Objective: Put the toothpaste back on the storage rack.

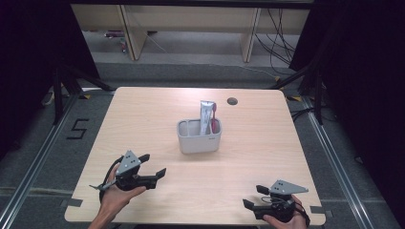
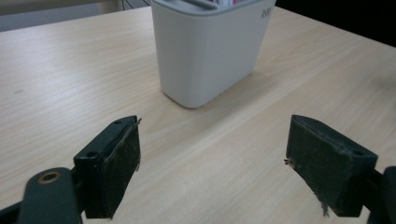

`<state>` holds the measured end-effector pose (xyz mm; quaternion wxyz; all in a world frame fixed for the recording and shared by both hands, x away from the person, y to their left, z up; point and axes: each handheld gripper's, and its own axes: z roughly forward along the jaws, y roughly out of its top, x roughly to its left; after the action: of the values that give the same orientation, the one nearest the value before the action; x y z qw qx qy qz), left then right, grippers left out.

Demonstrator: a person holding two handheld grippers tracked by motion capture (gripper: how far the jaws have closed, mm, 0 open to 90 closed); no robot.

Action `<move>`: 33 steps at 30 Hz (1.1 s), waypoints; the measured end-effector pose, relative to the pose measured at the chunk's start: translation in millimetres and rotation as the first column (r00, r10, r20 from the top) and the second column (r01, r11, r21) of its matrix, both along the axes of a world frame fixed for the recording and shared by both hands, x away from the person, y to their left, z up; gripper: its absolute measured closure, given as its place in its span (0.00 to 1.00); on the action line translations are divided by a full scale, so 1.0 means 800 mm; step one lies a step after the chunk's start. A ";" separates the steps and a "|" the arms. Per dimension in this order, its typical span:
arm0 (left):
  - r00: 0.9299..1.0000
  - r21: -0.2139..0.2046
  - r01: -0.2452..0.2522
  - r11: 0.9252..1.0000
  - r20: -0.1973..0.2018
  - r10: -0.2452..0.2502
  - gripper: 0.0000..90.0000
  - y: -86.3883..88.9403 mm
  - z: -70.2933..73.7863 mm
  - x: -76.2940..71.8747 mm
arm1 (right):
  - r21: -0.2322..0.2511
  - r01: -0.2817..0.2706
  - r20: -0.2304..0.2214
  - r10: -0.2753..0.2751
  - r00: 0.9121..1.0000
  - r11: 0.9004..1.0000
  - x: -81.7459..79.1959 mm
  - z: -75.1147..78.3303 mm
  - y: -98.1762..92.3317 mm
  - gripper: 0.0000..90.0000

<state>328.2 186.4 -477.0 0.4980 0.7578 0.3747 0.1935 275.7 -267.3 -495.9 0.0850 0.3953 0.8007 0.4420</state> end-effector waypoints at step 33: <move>0.985 0.233 0.157 0.960 -0.109 -0.135 0.19 0.000 -0.033 -0.062 | 0.002 0.013 -0.012 -0.013 1.000 1.000 -0.003 0.000 0.004 0.26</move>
<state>278.8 186.3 -503.4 0.3976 0.8462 0.3140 0.1649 273.4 -264.2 -495.6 0.0826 0.4033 0.7980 0.4400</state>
